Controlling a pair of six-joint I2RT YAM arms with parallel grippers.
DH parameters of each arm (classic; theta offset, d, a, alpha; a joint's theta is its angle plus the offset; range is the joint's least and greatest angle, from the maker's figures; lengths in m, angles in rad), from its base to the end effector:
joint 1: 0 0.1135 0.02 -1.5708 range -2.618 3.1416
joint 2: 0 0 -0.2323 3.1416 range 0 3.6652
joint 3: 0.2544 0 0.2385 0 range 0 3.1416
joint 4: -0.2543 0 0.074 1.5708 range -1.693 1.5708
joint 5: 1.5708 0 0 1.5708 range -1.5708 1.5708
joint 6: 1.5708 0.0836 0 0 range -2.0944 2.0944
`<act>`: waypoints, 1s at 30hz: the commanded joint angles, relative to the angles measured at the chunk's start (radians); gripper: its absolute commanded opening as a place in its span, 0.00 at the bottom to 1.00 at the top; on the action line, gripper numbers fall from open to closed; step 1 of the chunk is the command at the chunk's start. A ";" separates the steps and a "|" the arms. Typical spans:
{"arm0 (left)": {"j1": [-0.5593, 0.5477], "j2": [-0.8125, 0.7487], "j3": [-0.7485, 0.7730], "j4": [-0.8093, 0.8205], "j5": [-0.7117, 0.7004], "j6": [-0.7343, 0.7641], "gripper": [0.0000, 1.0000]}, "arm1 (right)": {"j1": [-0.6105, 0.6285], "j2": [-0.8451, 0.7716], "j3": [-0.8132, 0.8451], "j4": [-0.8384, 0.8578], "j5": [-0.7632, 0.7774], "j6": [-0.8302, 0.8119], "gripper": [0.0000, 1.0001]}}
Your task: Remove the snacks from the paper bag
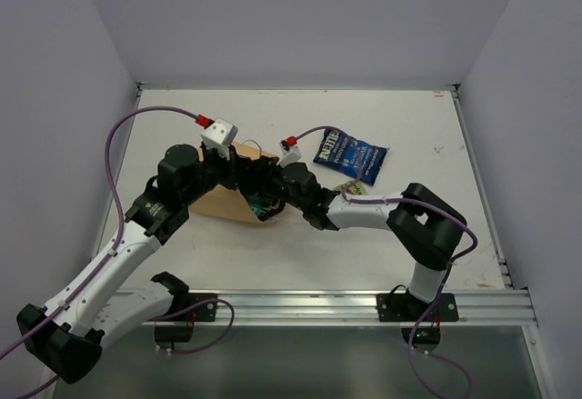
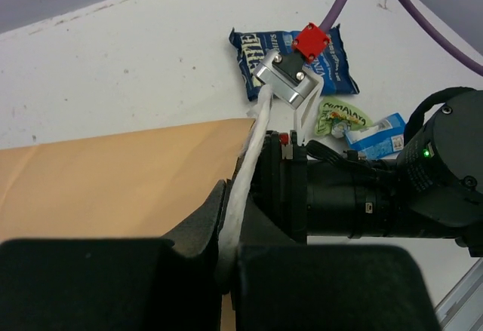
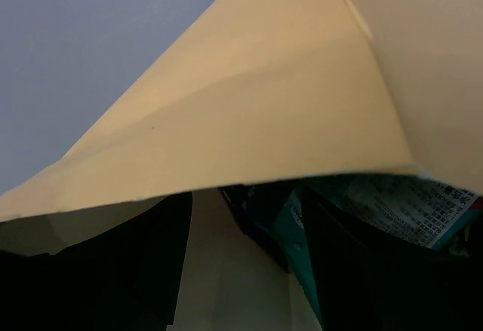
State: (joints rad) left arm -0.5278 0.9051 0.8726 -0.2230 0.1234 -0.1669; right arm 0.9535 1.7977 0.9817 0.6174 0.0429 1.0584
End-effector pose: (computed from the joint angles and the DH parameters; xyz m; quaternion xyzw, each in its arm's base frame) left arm 0.2203 -0.1404 0.3090 0.1789 0.7703 -0.2536 0.5571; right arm 0.2510 0.3474 0.1818 0.0541 0.7717 0.5261 0.3531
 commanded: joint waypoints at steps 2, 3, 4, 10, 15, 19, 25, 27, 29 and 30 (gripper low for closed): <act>0.002 -0.005 0.045 0.120 0.004 -0.051 0.00 | 0.007 0.005 0.017 0.024 0.063 0.025 0.62; 0.000 -0.005 0.045 0.125 0.015 -0.055 0.00 | 0.007 0.011 0.020 0.028 0.058 0.023 0.62; 0.000 -0.003 0.043 0.126 0.019 -0.057 0.00 | 0.007 0.032 0.032 0.044 0.042 0.020 0.62; 0.000 -0.012 0.043 0.126 0.044 -0.071 0.00 | 0.005 0.092 0.075 0.070 0.005 0.031 0.62; 0.000 -0.018 0.040 0.128 0.059 -0.086 0.00 | 0.005 0.112 0.100 0.074 0.015 0.005 0.53; 0.002 -0.026 0.029 0.122 0.044 -0.082 0.00 | -0.004 0.091 0.100 0.076 0.015 -0.024 0.30; 0.000 -0.029 -0.012 0.122 0.013 -0.060 0.00 | -0.039 -0.023 -0.006 0.081 -0.009 -0.060 0.00; 0.002 -0.026 -0.017 0.117 -0.002 -0.043 0.00 | -0.055 -0.069 -0.049 0.081 -0.037 -0.063 0.00; 0.000 -0.028 -0.018 0.113 -0.013 -0.030 0.00 | -0.082 -0.151 -0.126 0.077 -0.072 -0.067 0.00; 0.000 -0.029 -0.017 0.109 -0.021 -0.016 0.00 | -0.093 -0.181 -0.150 0.070 -0.093 -0.067 0.00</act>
State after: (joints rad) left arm -0.5266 0.9001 0.8539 -0.1871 0.1387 -0.2180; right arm 0.9020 1.7466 0.8890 0.6483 -0.0116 1.0218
